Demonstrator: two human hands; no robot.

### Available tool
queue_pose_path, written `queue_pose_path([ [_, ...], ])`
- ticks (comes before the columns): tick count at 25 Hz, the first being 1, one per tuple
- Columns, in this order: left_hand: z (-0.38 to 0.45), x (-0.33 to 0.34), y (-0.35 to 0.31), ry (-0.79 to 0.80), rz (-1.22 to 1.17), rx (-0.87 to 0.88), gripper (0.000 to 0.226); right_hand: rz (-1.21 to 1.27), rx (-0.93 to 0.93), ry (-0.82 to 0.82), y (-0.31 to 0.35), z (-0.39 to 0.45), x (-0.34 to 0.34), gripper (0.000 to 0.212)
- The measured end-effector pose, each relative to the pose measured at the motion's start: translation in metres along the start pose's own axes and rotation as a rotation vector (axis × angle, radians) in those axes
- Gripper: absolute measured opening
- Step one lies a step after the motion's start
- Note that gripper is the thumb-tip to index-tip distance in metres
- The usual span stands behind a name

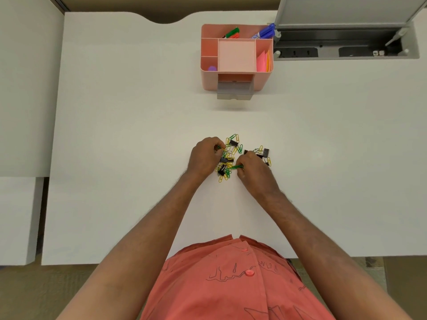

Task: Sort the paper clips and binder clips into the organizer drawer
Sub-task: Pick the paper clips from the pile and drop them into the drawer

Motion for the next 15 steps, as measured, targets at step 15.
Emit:
queue_pose_path([
  [15, 0.009, -0.021, 0.002, -0.114, -0.623, -0.197, 0.01, 0.663, 0.184, -0.138, 0.035, 0.099, -0.132, 0.013],
])
Point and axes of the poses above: each hand's wrist, its own z-axis towards the middle knuckle, its own x-axis out of the palm, y = z × x, the point moved 1 cm from there along z, towards the middle knuckle, and after that the axes turned 4 degrees about x, right-handed, at the moved point
